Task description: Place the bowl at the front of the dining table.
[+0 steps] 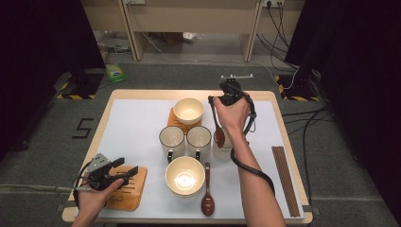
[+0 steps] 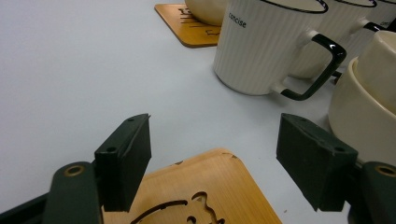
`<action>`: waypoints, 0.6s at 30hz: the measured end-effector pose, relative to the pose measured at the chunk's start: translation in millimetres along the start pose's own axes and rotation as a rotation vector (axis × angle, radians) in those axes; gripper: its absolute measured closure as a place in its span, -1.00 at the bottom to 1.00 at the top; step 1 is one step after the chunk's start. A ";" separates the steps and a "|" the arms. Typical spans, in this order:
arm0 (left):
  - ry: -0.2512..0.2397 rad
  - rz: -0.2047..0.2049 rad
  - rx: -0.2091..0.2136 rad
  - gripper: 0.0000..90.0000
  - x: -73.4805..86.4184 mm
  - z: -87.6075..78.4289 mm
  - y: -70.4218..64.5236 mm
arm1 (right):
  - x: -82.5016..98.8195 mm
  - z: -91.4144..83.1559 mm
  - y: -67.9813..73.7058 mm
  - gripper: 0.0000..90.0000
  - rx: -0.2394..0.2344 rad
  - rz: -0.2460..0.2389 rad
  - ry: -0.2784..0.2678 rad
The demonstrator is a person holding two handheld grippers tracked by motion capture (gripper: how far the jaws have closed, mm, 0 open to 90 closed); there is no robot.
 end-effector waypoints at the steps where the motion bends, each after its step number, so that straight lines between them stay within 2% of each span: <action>1: -0.001 -0.002 0.000 -0.43 0.1 0.0 0.2 | -0.5 0.4 -0.8 0.88 0.001 -0.002 -0.004; 18: -0.001 -0.005 -0.001 -0.43 0.0 -0.7 1.9 | -5.2 5.1 -8.8 0.88 0.001 0.030 -0.023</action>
Point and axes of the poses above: each handheld gripper's, and its own axes: z roughly forward along the jaws, x roughly out of its underside, y roughly to its left, the point moved 7 cm from there along z, roughly forward along the jaws, and after that the axes turned 3 degrees about y, right-handed, at the moved point
